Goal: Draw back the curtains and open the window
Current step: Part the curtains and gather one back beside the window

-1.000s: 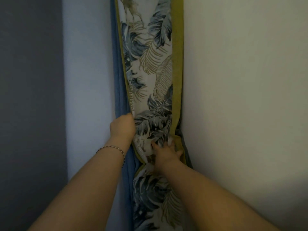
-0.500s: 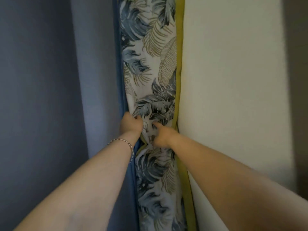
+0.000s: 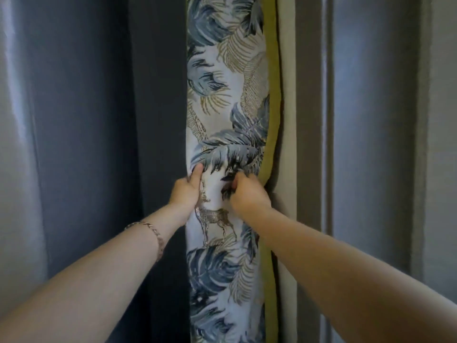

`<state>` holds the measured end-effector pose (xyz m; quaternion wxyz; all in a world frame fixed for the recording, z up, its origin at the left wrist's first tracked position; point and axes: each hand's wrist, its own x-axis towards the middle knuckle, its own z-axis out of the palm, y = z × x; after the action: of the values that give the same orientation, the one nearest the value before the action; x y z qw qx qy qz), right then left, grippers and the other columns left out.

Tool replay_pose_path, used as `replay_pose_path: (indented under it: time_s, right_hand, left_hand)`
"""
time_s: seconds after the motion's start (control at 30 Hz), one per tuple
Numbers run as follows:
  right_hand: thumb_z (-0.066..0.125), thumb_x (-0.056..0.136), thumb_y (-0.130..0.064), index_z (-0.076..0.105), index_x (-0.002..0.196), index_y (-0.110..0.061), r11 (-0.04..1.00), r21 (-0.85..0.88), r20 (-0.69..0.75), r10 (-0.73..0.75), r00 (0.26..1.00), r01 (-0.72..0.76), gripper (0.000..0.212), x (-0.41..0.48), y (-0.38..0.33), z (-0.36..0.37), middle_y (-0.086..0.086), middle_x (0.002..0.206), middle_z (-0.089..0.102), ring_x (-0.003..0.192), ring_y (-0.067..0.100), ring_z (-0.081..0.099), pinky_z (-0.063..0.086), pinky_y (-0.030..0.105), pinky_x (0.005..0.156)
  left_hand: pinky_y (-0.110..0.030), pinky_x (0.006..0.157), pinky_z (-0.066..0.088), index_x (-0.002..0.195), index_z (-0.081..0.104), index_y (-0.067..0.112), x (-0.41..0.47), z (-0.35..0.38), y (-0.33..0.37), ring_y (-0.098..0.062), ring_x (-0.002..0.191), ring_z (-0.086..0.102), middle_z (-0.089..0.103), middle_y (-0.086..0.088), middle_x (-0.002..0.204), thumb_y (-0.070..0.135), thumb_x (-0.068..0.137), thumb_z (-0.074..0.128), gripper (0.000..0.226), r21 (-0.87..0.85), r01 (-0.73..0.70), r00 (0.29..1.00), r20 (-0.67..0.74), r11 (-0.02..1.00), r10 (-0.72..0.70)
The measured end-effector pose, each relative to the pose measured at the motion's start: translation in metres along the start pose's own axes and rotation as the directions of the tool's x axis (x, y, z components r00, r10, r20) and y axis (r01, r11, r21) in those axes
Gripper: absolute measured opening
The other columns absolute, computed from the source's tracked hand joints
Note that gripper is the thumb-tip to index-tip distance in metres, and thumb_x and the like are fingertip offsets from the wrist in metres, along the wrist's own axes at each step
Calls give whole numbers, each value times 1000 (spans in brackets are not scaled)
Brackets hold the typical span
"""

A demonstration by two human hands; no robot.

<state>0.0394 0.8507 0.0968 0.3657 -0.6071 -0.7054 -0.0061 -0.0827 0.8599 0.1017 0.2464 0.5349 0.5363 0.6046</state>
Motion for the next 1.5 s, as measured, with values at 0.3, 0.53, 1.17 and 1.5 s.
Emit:
replay_pose_path:
  time_s: [0.3, 0.53, 1.17, 1.5]
  right_hand:
    - [43, 94, -8, 28, 145, -7, 982, -81, 239, 188, 953, -173, 54, -73, 3, -41, 15, 151, 29, 135, 34, 34, 37, 45, 110]
    - [45, 95, -11, 58, 126, -6, 931, -264, 254, 319, 913, -252, 34, -123, 6, -76, 19, 131, 57, 122, 33, 53, 44, 36, 94]
    - [49, 88, -6, 71, 105, -3, 241, -303, -363, 866, 346, -922, 28, -526, -13, -235, 15, 97, 74, 73, 20, 64, 59, 33, 77]
    - [47, 87, -10, 71, 100, -9, -183, -108, -679, 731, -62, -977, 27, -805, -139, -365, 13, 109, 69, 107, 29, 62, 51, 32, 90]
  left_hand:
    - [-41, 81, 44, 121, 38, -1, -60, -23, 17, -40, 108, 53, 48, -27, 128, 15, 96, 45, 30, 454, -52, 992, -75, 890, 97]
    - [-42, 97, 44, 136, 35, 6, -99, -13, 39, -34, 120, 44, 40, -18, 136, 19, 89, 58, 54, 734, -429, 893, 258, 526, 368]
    - [-30, 64, 53, 66, 52, 14, -437, 19, 106, -23, 66, 62, 67, -9, 80, 15, 91, 45, 26, -312, -745, -181, 946, 590, 270]
    - [-37, 85, 57, 95, 67, 6, -727, -61, 203, -28, 88, 69, 69, -10, 88, 20, 91, 50, 23, -694, -473, -473, 719, 542, 508]
